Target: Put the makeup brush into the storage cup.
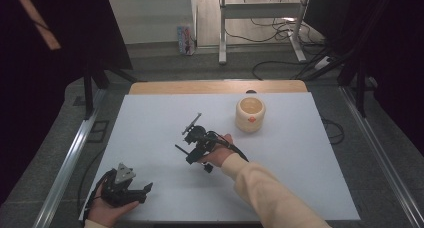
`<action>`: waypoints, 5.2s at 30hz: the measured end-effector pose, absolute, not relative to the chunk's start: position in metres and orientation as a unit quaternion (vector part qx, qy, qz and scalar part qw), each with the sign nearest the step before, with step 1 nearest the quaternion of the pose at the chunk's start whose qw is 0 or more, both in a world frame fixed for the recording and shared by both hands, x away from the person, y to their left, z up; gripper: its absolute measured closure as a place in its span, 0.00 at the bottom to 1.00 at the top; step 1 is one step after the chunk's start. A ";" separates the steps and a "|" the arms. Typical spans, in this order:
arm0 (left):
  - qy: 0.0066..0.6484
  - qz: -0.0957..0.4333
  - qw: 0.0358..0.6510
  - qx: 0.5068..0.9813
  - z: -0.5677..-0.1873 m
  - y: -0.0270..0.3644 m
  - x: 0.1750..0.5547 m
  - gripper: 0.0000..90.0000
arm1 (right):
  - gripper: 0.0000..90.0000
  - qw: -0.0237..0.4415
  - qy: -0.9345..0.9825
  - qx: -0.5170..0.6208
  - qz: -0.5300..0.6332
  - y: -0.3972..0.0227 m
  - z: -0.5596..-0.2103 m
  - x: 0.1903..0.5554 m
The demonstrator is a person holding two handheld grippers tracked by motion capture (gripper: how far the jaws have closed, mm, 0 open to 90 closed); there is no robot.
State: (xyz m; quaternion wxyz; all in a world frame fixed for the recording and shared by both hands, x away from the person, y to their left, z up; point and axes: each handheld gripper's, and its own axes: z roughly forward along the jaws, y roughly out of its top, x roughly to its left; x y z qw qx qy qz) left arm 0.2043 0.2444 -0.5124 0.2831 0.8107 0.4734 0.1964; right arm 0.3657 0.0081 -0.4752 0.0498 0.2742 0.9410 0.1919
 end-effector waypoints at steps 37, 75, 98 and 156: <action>0.473 0.197 0.285 0.810 -0.512 0.246 0.204 0.17 | 0.80 0.020 0.960 0.263 0.091 0.015 -0.502 0.369; 0.474 0.197 0.283 0.810 -0.512 0.246 0.204 0.17 | 0.95 0.024 0.959 0.254 0.120 0.003 -0.479 0.366; 0.473 0.199 0.283 0.810 -0.512 0.245 0.204 0.17 | 0.95 0.011 0.964 0.221 0.148 -0.025 -0.447 0.359; 0.398 0.234 0.262 0.847 -0.494 0.211 0.208 0.18 | 0.95 0.017 0.969 0.211 0.128 -0.115 -0.430 0.351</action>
